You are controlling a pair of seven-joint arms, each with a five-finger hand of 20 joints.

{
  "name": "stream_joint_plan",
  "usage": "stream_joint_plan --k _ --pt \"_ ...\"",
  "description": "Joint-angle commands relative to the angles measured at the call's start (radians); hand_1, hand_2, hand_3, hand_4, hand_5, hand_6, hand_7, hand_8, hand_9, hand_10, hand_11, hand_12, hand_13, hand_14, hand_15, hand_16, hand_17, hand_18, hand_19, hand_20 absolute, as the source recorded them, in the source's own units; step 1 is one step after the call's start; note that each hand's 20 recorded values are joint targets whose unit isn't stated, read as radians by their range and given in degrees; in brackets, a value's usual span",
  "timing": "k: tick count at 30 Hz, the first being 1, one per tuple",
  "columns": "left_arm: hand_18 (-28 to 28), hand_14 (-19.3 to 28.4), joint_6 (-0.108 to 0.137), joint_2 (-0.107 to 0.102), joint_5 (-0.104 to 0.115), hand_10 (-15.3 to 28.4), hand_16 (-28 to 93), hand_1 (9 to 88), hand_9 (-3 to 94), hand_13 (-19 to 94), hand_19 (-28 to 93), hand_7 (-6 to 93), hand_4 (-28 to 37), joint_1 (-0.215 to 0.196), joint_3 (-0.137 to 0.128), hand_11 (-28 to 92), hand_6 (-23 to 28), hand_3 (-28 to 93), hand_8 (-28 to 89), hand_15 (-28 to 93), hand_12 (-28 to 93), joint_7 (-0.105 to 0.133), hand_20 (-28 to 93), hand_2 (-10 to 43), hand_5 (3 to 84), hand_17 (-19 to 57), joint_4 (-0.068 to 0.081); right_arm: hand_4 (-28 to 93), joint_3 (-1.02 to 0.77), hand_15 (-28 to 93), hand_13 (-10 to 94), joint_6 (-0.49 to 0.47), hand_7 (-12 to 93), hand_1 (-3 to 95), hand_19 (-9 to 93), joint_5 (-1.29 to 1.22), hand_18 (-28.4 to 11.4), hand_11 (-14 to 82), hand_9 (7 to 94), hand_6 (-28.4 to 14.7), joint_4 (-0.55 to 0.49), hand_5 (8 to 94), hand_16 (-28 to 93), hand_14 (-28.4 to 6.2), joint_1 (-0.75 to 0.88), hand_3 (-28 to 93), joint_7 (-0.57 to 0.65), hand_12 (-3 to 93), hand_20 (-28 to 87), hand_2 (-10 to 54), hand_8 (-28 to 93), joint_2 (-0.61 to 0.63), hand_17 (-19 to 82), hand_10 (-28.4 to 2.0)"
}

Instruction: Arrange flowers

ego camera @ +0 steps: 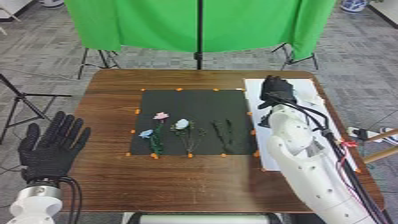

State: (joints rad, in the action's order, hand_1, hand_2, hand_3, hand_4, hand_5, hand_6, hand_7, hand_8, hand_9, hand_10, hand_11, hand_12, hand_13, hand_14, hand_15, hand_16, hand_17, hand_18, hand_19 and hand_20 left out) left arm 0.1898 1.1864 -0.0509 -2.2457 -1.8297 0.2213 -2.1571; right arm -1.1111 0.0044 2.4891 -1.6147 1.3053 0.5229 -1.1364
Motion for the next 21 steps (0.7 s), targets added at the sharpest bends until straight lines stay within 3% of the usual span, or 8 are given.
stream_joint_plan --k 1,3,5,7,10,13,17,21 --pt "13.8 15.1 0.011 0.009 0.003 14.5 -3 25.1 39.1 30 28 15.8 -28.3 0.005 0.013 21 8.6 70 -8 39 14 -0.011 16 15.9 45.7 -2.3 0.008 -27 0.103 38 70 -0.11 36 73.3 93 0.069 -9.6 13.3 76.0 -3.1 -0.108 70.9 49 -5.1 -0.061 70 -0.092 47.3 15 -9.5 13 -0.079 44 -13.3" --pt "13.8 15.1 0.005 0.005 -0.001 14.6 -3 25.1 39.1 30 28 15.8 -28.3 0.017 0.022 21 8.6 70 -8 39 14 -0.015 16 15.9 45.7 -2.4 0.012 -26 0.093 38 69 -0.16 35 72.3 93 0.093 -10.0 13.2 75.5 -3.1 -0.127 70.5 49 -5.1 -0.052 70 -0.088 47.5 15 -9.5 13 -0.057 43 -13.5" --pt "13.8 15.1 0.003 0.003 -0.001 14.5 -3 25.2 39.1 30 28 15.8 -28.3 0.015 0.025 21 8.6 70 -8 39 14 -0.01 16 15.9 45.7 -2.4 0.01 -27 0.059 42 64 -0.142 32 69.4 92 0.112 -14.1 12.4 70.8 -4.4 -0.133 67.4 44 -6.8 -0.026 69 -0.101 43.5 17 -9.5 9 -0.026 39 -14.6" --pt "13.8 15.1 0.007 0.004 -0.005 14.6 -3 25.2 39.1 30 28 15.8 -28.3 0.014 0.025 21 8.6 70 -8 39 14 -0.004 16 15.9 45.8 -2.4 0.01 -28 0.011 43 57 -0.18 28 66.0 83 0.091 -16.7 20.7 62.8 -4.4 -0.155 64.1 38 -8.9 0.004 70 -0.077 30.8 26 -9.5 3 0.008 38 -17.4" --pt "13.8 15.1 0.013 0.005 -0.003 14.6 -3 25.2 39.1 30 28 15.9 -28.3 0.01 0.019 21 8.6 70 -8 39 14 -0.001 16 15.9 45.7 -2.4 0.008 -28 -0.078 47 42 -0.277 22 53.7 80 0.051 -21.5 17.9 49.5 -6.1 -0.177 56.0 19 -17.5 0.046 80 -0.042 19.2 30 -9.5 -12 0.039 31 -21.4" --pt "13.8 15.0 0.009 0.003 -0.001 14.7 -4 25.2 39.0 30 28 15.5 -28.3 0.002 0.012 21 8.7 70 -8 39 14 0.003 15 15.8 45.6 -2.4 0.011 -28 -0.149 46 34 -0.375 15 51.2 80 0.026 -23.5 14.2 41.7 -8.7 -0.175 47.9 15 -19.7 0.074 80 -0.017 17.4 31 -9.5 -10 0.052 27 -23.1" --pt "13.8 15.0 0.011 0.004 -0.008 14.7 -4 25.4 39.0 30 28 15.4 -28.3 -0.01 -0.003 21 8.7 70 -8 39 14 0.0 15 15.6 45.4 -2.3 0.006 -28 -0.186 46 32 -0.365 14 51.0 80 0.089 -24.1 13.6 39.4 -9.0 -0.12 44.6 15 -20.0 0.108 79 -0.079 17.1 32 -9.5 -10 0.059 24 -23.0" --pt "13.8 15.0 0.043 -0.001 -0.046 14.6 -3 25.4 39.1 30 28 15.6 -28.3 -0.004 0.004 21 8.8 70 -8 39 14 -0.018 15 15.5 45.7 -2.2 0.003 -28 -0.207 47 34 -0.414 15 52.2 80 0.1 -23.9 14.2 40.3 -7.7 -0.069 45.6 15 -18.6 0.108 80 -0.1 17.3 34 -9.5 -10 0.037 25 -21.5"
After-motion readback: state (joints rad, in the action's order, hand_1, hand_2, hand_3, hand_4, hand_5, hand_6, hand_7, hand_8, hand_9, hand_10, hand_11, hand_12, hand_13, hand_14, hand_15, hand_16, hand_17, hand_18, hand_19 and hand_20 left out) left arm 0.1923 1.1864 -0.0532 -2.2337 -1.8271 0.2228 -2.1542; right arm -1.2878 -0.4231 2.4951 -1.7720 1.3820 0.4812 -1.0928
